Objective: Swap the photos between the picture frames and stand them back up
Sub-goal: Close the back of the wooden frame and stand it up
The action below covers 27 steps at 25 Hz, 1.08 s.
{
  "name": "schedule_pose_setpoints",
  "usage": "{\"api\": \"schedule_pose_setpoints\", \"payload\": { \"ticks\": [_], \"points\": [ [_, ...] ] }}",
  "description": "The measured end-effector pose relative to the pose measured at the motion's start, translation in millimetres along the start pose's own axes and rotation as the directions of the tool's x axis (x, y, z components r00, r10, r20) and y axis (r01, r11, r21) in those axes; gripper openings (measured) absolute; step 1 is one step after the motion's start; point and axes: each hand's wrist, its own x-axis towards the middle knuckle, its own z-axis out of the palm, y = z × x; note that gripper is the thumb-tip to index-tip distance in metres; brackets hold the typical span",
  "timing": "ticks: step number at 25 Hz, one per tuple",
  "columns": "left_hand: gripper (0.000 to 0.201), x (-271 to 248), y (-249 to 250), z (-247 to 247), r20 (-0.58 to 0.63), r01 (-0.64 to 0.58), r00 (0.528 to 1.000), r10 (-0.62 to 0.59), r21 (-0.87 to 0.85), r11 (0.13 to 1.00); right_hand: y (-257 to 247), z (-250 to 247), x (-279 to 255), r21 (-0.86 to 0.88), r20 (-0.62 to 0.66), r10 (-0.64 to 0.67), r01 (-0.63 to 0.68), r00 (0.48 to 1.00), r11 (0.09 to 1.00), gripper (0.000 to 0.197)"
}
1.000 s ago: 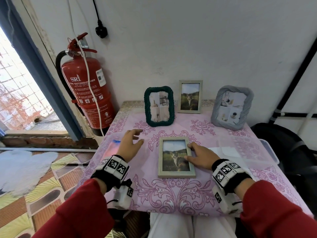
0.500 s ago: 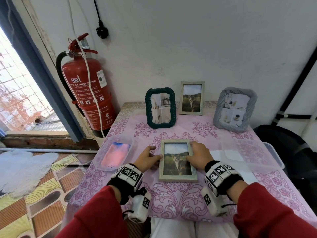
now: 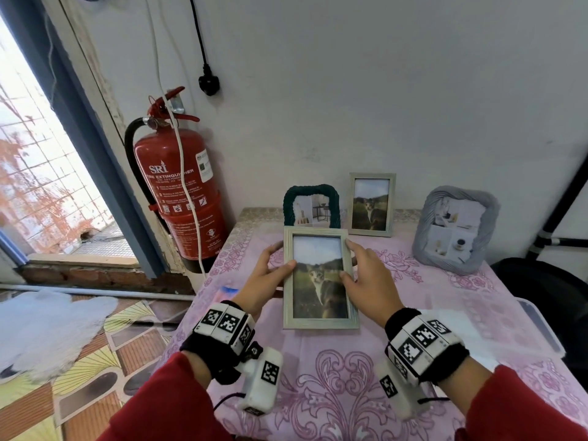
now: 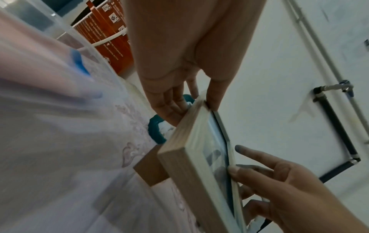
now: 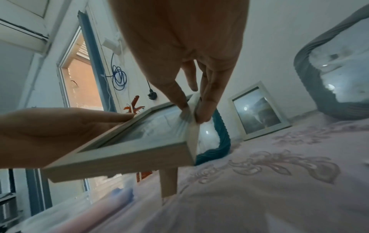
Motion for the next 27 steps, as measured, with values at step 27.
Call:
{"api": "schedule_pose_setpoints", "payload": {
  "ticks": [27],
  "points": [
    [0.027, 207.7, 46.7, -177.0, -0.136, -0.26, 0.962, 0.235, -0.212, 0.942, -126.7, 64.2, 311.6, -0.053, 0.275, -0.281, 0.306, 0.92, 0.95, 0.044]
  ]
}}
